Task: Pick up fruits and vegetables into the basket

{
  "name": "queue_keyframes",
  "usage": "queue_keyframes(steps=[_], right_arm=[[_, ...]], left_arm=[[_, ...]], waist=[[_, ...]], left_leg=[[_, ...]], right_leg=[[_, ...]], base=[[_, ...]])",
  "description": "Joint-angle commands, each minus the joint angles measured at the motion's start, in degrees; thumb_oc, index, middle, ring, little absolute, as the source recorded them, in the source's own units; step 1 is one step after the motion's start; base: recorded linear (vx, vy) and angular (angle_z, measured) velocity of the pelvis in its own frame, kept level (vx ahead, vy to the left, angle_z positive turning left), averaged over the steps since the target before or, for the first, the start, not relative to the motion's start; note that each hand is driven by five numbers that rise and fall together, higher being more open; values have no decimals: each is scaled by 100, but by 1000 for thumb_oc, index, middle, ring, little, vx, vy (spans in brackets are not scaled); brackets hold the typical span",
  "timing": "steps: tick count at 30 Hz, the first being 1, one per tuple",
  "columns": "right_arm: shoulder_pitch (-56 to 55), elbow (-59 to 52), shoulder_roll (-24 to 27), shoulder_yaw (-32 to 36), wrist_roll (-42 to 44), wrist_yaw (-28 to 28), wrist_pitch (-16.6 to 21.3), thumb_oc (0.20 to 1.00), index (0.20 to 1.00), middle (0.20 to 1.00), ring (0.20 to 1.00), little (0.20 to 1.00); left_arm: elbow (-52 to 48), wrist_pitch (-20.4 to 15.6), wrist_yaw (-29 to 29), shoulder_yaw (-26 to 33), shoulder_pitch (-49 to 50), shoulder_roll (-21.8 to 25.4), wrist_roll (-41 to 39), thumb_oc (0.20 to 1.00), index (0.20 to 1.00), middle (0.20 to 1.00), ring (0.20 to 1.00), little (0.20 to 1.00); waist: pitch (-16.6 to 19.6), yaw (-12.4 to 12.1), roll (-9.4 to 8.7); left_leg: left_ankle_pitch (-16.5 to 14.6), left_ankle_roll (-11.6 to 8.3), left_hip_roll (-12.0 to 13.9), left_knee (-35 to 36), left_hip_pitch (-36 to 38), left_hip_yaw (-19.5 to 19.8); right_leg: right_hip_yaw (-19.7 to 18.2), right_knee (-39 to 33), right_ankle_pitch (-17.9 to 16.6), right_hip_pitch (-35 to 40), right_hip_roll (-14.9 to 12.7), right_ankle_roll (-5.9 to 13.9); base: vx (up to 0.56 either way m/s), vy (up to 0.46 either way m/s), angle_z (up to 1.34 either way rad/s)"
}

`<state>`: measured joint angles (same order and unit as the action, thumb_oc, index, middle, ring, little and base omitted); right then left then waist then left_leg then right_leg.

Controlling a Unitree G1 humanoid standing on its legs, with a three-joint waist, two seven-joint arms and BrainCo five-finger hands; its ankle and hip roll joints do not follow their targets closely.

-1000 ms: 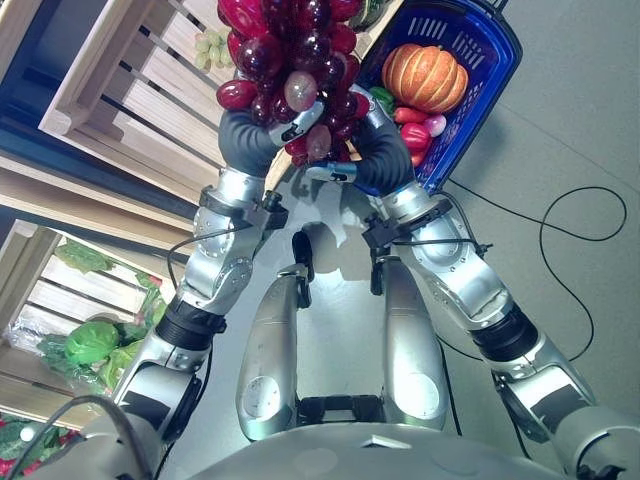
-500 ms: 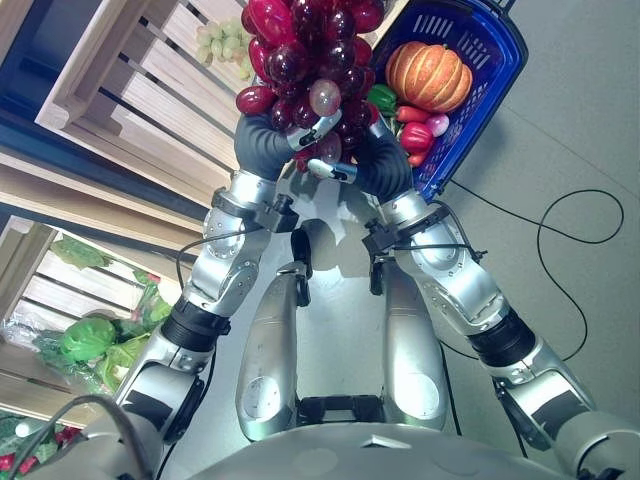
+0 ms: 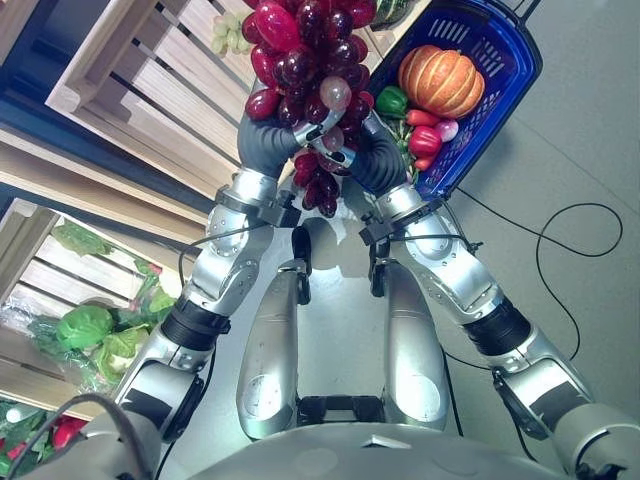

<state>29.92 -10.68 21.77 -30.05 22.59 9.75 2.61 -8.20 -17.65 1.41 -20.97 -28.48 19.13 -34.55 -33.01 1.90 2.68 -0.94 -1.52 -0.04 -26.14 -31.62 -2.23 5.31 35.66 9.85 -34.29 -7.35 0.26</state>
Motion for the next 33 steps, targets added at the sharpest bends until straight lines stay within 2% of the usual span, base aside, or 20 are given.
queue_keyframes(steps=[1,2,4,6,7,8,10,12,16,18,20,26,29,31,33], right_arm=[[730,-679,-546,-431,364,-726,299,200,200,200,200,200],[755,-702,-536,-434,445,-784,271,200,200,200,200,200],[772,-744,-525,-435,522,-852,280,200,200,200,200,200],[794,-827,-554,-419,668,-953,201,200,200,200,200,200],[792,-838,-559,-420,684,-959,188,200,200,200,200,200],[801,-829,-570,-419,802,-1012,185,200,200,200,200,200],[798,-838,-601,-418,874,-1033,151,200,200,200,200,200],[804,-822,-619,-401,999,-1085,154,200,200,200,200,200],[816,-821,-653,-329,1341,-1242,167,200,200,200,200,200],[815,-883,-624,-245,1465,-1337,193,200,200,200,200,200],[819,-932,-572,-156,1452,-1318,228,200,200,200,200,200],[733,-1051,-328,260,1540,-1361,330,200,200,200,200,200],[666,-1137,-179,549,1610,-1424,378,200,200,200,200,200],[638,-1238,-45,720,1629,-1407,417,200,200,200,200,200],[592,-1308,46,886,1622,-1426,450,200,200,200,200,200]], left_arm=[[-518,457,-173,-917,-267,-135,334,608,608,608,608,608],[-473,550,-218,-932,-267,-117,341,1000,1000,1000,1000,1000],[-442,662,-188,-968,-253,-95,471,1000,1000,1000,1000,1000],[-420,993,-241,-987,-242,-53,586,1000,1000,1000,1000,1000],[-417,1041,-238,-992,-240,-40,616,1000,1000,1000,1000,1000],[-387,1328,-207,-1018,-247,-7,797,1000,1000,1000,1000,1000],[-321,1496,-195,-1042,-250,30,888,1000,1000,1000,1000,1000],[-206,1925,-138,-1043,-265,97,1280,1000,1000,1000,1000,1000],[-37,2453,-235,-1109,-376,243,2138,1000,1000,1000,1000,1000],[61,2861,-316,-1084,-469,417,2598,1000,1000,1000,1000,1000],[155,3049,-309,-1046,-525,566,2772,1000,1000,1000,1000,1000],[389,3331,-236,-724,-386,833,2743,1000,1000,1000,1000,1000],[546,3336,-49,-618,-223,997,3098,1000,1000,1000,1000,1000],[594,3354,-57,-515,-101,1098,2999,1000,1000,1000,1000,1000],[645,3204,12,-402,78,1141,2786,1000,1000,1000,1000,1000]], waist=[[321,-29,-143],[321,-33,-143],[321,-41,-138],[321,-45,-119],[321,-45,-115],[321,-46,-105],[321,-41,-89],[321,-44,-68],[321,-28,-29],[321,-12,7],[321,11,42],[321,84,186],[321,122,257],[321,142,292],[321,152,323]], left_leg=[[-769,521,-407,-205,229,-495],[-771,521,-406,-208,231,-496],[-769,519,-402,-205,246,-498],[-753,509,-400,-192,263,-504],[-751,508,-400,-190,266,-506],[-741,501,-396,-189,281,-510],[-735,498,-392,-176,311,-515],[-733,491,-392,-168,352,-519],[-724,471,-393,-158,412,-527],[-718,451,-387,-142,466,-541],[-726,436,-385,-152,516,-543],[-733,376,-335,-166,643,-620],[-736,351,-331,-169,686,-644],[-743,339,-311,-173,708,-679],[-748,326,-293,-182,715,-705]], right_leg=[[317,-551,-347,147,274,65],[322,-550,-343,154,271,67],[337,-557,-340,179,263,66],[345,-571,-347,199,255,64],[346,-572,-346,202,253,64],[349,-571,-348,221,250,63],[348,-567,-344,240,247,59],[356,-562,-333,274,240,57],[361,-555,-310,334,227,51],[385,-552,-288,380,203,59],[379,-520,-266,407,192,63],[365,-464,-218,476,114,68],[357,-420,-181,488,87,63],[360,-402,-164,490,66,63],[359,-390,-153,490,51,57]], base=[[0,0,0],[-4,-32,2],[-6,-33,0],[0,0,0],[0,0,0],[0,0,0],[0,0,0],[0,0,0],[0,0,0],[0,0,0],[0,0,0],[17,27,2],[23,37,7],[12,15,8],[0,0,0]])
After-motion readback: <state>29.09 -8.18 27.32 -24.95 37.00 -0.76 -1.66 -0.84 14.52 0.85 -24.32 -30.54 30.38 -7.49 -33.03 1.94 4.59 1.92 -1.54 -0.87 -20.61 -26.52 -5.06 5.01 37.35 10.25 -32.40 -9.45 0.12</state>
